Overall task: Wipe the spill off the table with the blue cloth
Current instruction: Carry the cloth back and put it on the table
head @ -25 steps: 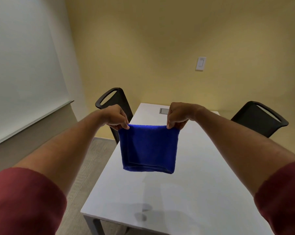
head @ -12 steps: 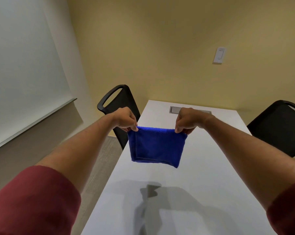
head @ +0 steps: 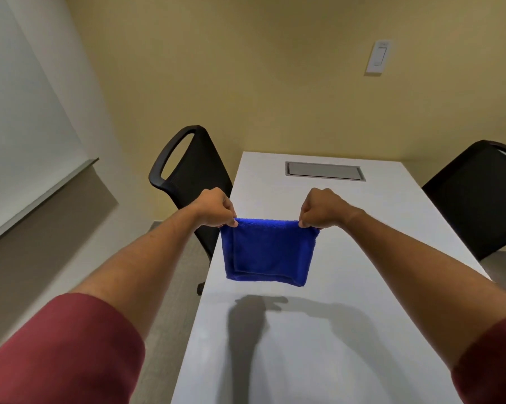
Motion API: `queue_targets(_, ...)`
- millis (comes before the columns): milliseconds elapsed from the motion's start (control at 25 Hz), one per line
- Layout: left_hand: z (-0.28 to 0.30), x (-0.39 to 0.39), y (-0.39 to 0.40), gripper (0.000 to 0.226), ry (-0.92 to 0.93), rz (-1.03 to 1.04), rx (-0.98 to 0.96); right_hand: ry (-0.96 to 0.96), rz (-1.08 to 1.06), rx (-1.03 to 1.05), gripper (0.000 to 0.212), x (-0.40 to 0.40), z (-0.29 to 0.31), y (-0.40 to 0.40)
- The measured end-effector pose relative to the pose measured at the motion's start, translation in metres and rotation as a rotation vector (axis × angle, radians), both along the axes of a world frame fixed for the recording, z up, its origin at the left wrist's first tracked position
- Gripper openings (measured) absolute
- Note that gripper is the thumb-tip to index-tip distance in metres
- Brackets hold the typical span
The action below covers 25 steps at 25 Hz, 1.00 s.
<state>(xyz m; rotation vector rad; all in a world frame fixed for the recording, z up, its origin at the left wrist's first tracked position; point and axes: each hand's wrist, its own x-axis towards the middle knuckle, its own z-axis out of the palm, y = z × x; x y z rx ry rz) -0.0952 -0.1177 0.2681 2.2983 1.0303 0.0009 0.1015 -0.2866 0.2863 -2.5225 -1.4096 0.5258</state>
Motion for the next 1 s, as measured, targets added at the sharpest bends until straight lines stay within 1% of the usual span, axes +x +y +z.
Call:
queue_targets(160, -0.029, 0.002, 0.032, 0.011, -0.02, -0.039, 0.035, -0.035, -0.06, 0.005, 0.02, -0.009, -0.025, 0.026)
queue_targets(280, -0.047, 0.0, 0.047, 0.009, 0.035, -0.104, -0.03, -0.003, -0.06, -0.058, 0.018, -0.011, -0.045, 0.035)
queue_targets(360, -0.056, -0.002, 0.053, 0.007, 0.129, -0.159, -0.12, 0.078, -0.036, -0.135, 0.013, -0.008, -0.052, 0.039)
queue_targets(440, -0.061, -0.004, 0.059, 0.006, 0.184, -0.182, -0.212, 0.218, -0.022, -0.216, 0.008, -0.004, -0.055, 0.042)
queue_targets(520, -0.064, -0.004, 0.068, 0.005, 0.192, -0.193, -0.299, 0.339, -0.022, -0.261, 0.005, 0.003, -0.059, 0.046)
queue_targets(600, -0.071, 0.001, 0.076, 0.003, 0.179, -0.194, -0.341, 0.406, -0.039, -0.255, 0.004, 0.014, -0.068, 0.052)
queue_targets(680, -0.087, 0.012, 0.083, 0.004, 0.169, -0.182, -0.314, 0.406, -0.058, -0.244, 0.006, 0.026, -0.087, 0.06)
queue_targets(880, -0.157, 0.052, 0.101, 0.003, 0.186, -0.109, -0.094, 0.251, -0.069, -0.206, 0.014, 0.049, -0.164, 0.094)
queue_targets(960, -0.184, 0.065, 0.112, 0.004, 0.196, -0.066, -0.052, 0.21, -0.059, -0.179, 0.008, 0.056, -0.192, 0.106)
queue_targets(1000, -0.195, 0.071, 0.118, 0.004, 0.199, -0.05, -0.04, 0.199, -0.068, -0.161, 0.01, 0.061, -0.204, 0.111)
